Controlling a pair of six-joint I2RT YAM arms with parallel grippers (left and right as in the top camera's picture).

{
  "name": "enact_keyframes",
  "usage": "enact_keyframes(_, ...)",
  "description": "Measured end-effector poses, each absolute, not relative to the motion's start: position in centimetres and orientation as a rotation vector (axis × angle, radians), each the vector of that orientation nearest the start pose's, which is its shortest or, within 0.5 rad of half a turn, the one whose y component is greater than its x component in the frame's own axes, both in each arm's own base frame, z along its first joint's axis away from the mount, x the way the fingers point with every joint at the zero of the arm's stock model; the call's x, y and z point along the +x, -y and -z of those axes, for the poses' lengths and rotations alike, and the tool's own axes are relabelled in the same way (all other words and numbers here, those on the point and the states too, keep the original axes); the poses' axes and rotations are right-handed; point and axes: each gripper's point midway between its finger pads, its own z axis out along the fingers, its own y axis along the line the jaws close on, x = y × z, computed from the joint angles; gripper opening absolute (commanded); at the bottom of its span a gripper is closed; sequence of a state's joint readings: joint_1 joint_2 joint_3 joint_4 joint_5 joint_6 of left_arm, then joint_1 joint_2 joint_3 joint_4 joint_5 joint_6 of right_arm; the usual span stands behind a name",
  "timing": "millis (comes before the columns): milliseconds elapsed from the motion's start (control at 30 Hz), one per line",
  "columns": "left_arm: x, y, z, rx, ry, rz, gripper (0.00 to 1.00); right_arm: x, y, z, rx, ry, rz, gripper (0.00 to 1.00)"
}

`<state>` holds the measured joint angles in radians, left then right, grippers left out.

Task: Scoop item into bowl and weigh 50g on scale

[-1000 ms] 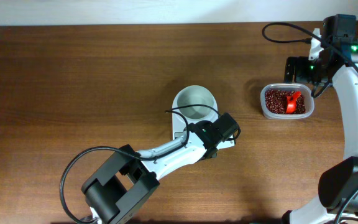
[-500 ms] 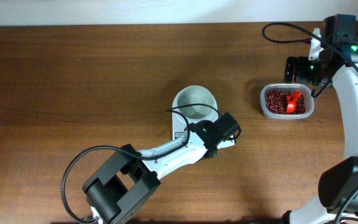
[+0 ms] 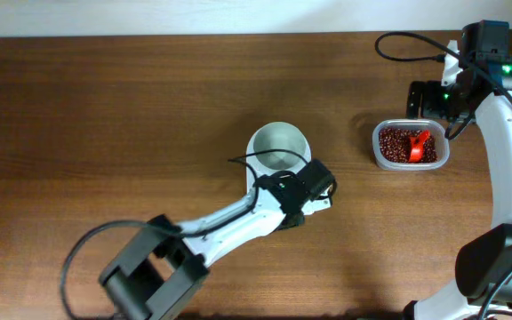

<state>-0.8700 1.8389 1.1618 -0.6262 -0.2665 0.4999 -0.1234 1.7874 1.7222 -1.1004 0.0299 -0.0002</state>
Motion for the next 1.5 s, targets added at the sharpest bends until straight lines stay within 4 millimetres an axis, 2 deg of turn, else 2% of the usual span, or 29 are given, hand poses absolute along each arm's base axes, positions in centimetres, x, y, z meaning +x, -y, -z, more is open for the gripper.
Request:
enact_keyframes(100, 26.5, 27.8, -7.0, 1.712, -2.162, -0.094, 0.0, 41.8, 5.7, -18.9, 0.177, -2.732, 0.076, 0.99)
enact_keyframes(200, 25.9, 28.3, -6.5, 1.726, -2.181, -0.012, 0.0, 41.8, 5.7, -18.9, 0.178, -2.732, 0.075, 0.99)
enact_keyframes(233, 25.8, 28.2, -5.4, 1.746, -2.204, -0.013, 0.0, 41.8, 5.7, -18.9, 0.177, -2.732, 0.076, 0.99)
enact_keyframes(300, 25.7, 27.4, -1.4, 1.807, -2.279, -0.083, 0.0, 41.8, 5.7, -18.9, 0.177, -2.732, 0.076, 0.99)
enact_keyframes(467, 26.3, 27.5, -1.4, 1.795, -2.261, -0.129, 0.0, 41.8, 5.7, -18.9, 0.177, -2.732, 0.076, 0.99)
enact_keyframes(500, 27.2, 27.2, -1.5, 1.765, -2.255, -0.174, 0.0, 41.8, 5.7, -18.9, 0.177, -2.732, 0.076, 0.99)
enact_keyframes(633, 28.7, 27.2, -1.5, 1.724, -2.236, -0.238, 0.0, 41.8, 5.7, -18.9, 0.177, -2.732, 0.076, 0.99)
enact_keyframes(1200, 28.9, 27.3, -1.4, 1.73, -2.226, -0.282, 0.0, 41.8, 5.7, -18.9, 0.178, -2.732, 0.076, 0.99)
enact_keyframes(1400, 30.5, 27.6, -1.9, 1.656, -2.203, -0.325, 0.0, 41.8, 5.7, -18.9, 0.177, -2.732, 0.076, 0.99)
enact_keyframes(1500, 29.3, 28.0, -2.7, 1.654, -2.247, -0.177, 0.0, 41.8, 5.7, -18.9, 0.178, -2.732, 0.076, 0.99)
